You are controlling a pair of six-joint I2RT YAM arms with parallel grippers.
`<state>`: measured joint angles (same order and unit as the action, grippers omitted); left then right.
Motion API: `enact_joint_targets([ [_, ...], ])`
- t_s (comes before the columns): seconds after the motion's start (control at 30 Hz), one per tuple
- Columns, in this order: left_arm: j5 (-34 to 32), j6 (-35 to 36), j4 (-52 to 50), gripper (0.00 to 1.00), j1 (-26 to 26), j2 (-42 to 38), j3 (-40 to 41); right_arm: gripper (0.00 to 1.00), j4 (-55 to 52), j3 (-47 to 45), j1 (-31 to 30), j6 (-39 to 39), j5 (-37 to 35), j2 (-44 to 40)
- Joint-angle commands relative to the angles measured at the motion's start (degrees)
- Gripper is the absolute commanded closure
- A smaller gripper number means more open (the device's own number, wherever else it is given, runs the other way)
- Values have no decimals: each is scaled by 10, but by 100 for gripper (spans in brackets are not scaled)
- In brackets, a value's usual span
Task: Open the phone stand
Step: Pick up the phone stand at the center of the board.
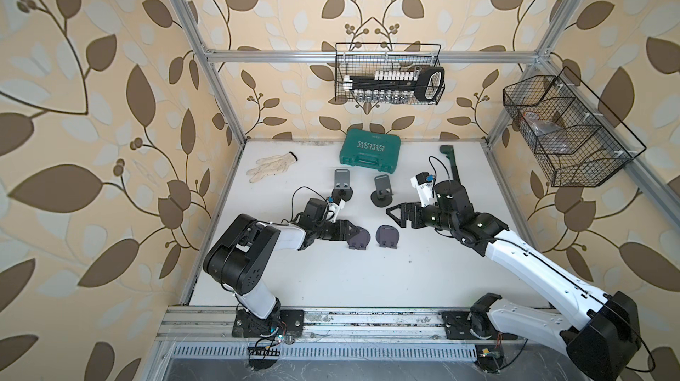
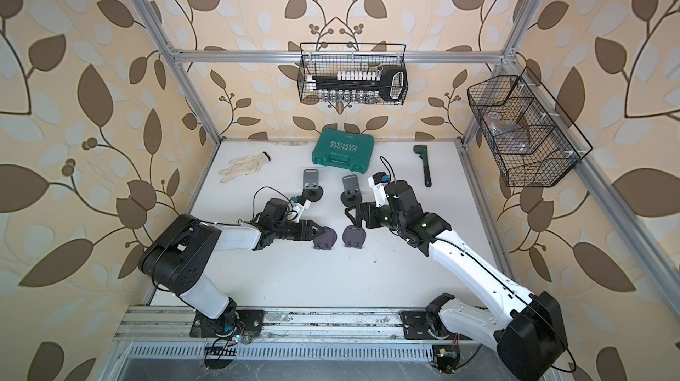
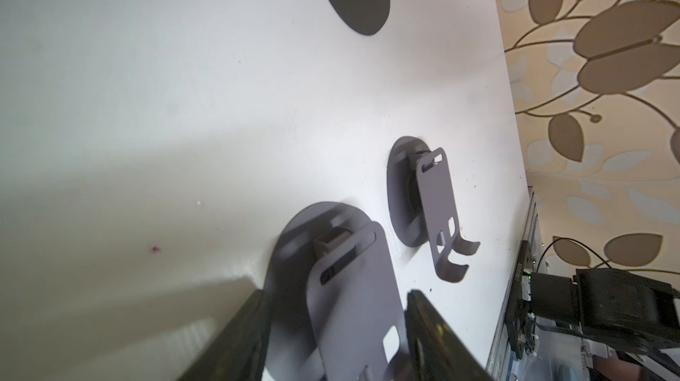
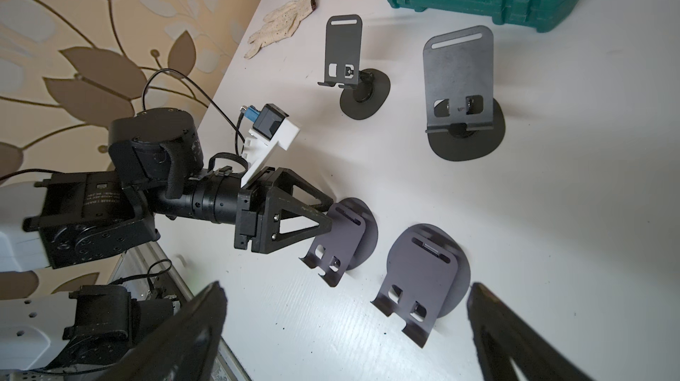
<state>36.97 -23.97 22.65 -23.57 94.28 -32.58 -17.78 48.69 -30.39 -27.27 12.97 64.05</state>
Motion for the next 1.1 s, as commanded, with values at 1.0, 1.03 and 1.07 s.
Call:
enact_joint_targets([
  [1.0, 82, 9, -17, 100, -14, 95, -54, 6, 28, -30, -5, -13, 19, 33],
  [1.03, 79, 6, -20, 100, -17, 92, -55, 6, 27, -30, -4, -14, 19, 32],
  [1.07, 76, 0, -22, 100, -20, 86, -55, 6, 26, -30, -5, -14, 21, 31],
])
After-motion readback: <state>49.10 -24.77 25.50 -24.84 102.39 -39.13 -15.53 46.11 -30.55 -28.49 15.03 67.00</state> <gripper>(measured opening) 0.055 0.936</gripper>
